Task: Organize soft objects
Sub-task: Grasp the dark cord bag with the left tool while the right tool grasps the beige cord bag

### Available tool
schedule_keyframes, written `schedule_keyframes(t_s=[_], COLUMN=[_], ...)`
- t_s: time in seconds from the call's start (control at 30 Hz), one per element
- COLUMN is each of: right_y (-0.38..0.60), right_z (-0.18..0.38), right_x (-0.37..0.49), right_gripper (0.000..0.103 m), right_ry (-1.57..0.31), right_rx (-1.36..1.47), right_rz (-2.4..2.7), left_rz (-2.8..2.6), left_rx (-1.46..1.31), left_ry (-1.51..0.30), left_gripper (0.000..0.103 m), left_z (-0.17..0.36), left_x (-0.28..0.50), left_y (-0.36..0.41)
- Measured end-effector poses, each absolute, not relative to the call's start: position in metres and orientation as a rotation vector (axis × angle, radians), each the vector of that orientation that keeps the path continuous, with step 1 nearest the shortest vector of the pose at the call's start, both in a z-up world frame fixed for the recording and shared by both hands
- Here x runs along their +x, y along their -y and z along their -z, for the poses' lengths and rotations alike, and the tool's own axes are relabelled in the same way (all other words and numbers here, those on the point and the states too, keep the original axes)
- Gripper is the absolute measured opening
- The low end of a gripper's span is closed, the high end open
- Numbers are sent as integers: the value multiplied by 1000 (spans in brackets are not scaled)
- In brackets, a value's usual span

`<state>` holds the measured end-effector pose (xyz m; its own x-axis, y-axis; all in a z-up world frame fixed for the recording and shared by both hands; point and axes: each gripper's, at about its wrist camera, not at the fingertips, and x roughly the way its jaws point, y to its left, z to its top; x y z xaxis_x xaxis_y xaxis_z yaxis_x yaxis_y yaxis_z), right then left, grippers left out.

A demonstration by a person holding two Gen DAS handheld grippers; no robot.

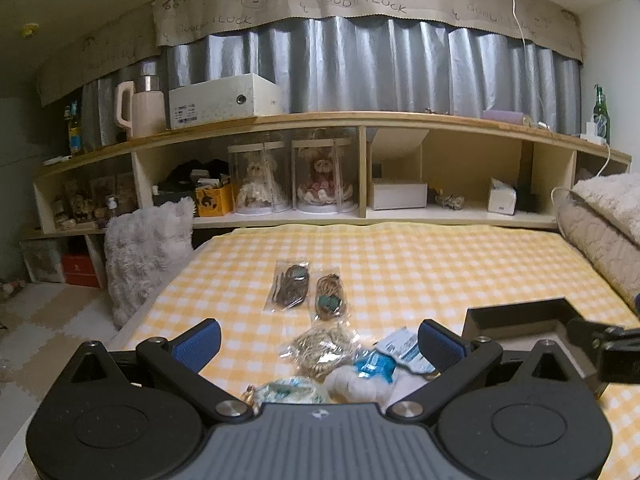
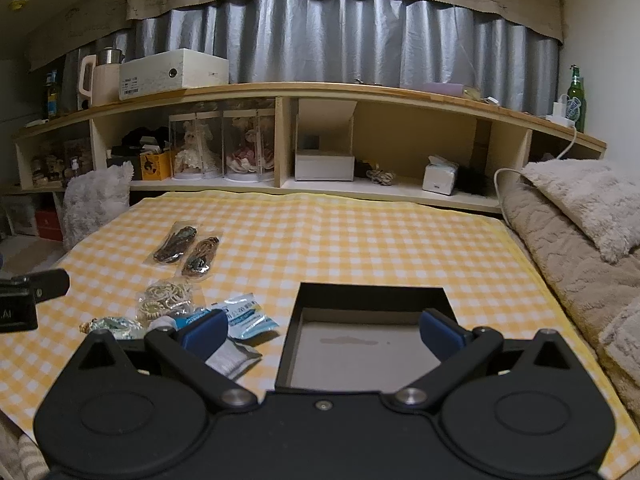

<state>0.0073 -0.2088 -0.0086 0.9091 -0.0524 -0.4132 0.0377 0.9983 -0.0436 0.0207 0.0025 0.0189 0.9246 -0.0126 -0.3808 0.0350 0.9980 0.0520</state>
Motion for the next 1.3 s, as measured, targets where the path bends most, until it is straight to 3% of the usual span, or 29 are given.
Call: schedule_keyframes(t_s=[0.57,0.83,1.3], right_y=[192,177,138], right_z=[-21,-23,44], right_x=[98,165,287], right_gripper=[103,103,103], right_ry=[-427,-435,-566], right_rx=[21,51,78], right_rz=[15,-5,-37], left_rz=[-99,-126,-43], left_rx=[86,12,-22], left_ry=[-298,-352,-567], left_gripper=[103,103,103], left_z=[-48,-45,14], left_x=[130,203,325], left_y=[-14,-42,-78])
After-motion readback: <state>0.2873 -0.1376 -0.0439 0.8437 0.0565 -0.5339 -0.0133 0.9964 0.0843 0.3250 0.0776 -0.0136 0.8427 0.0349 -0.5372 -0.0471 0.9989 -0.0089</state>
